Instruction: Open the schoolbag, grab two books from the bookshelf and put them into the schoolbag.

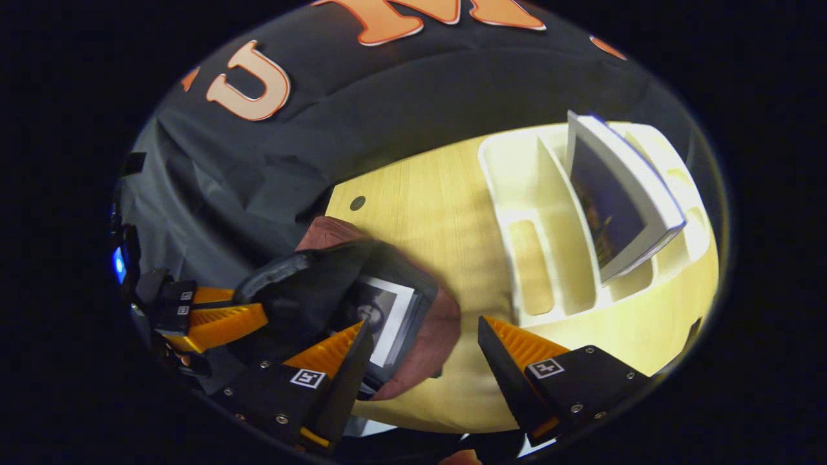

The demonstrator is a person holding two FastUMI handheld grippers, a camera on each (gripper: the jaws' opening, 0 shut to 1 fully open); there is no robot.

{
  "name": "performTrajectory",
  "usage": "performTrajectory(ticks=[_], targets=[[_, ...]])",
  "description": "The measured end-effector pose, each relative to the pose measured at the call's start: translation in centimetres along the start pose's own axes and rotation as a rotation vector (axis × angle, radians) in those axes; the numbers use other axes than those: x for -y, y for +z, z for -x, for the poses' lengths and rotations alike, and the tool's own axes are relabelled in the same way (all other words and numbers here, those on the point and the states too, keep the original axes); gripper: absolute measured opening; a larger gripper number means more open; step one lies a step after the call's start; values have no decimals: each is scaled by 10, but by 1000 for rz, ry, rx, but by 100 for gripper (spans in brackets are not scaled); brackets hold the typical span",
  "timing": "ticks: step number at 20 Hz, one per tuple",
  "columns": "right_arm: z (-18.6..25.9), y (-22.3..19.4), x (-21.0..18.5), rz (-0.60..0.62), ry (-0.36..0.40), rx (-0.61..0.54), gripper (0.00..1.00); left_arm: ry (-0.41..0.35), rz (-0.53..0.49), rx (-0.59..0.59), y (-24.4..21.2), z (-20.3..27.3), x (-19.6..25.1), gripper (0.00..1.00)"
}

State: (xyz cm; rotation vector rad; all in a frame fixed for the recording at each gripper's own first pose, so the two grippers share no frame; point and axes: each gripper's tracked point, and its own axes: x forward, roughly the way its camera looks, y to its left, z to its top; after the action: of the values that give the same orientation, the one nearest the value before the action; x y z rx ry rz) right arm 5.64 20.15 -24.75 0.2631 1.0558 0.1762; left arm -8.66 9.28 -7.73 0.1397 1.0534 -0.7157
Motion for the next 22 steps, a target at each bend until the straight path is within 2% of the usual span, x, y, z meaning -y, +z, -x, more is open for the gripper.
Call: performTrajectory(ticks=[5,6,8,12,16,22], targets=[[48,31,42,103,-108,-25,97,5,19,0,0,-4,-1,4],[54,40,51,121,-127,-26,98,9,23,2,0,-6,-2,9],[67,61,72,148,-177,-28,98,14,37,2,1,-7,-3,4],[76,96,104,203,-252,-50,98,28,76,0,1,-11,-2,4],[57,116,127,234,-267,-119,98,53,129,-5,-1,-15,-5,4],[-4,119,162,230,-297,-261,98,95,199,-31,-5,-20,-7,4]])
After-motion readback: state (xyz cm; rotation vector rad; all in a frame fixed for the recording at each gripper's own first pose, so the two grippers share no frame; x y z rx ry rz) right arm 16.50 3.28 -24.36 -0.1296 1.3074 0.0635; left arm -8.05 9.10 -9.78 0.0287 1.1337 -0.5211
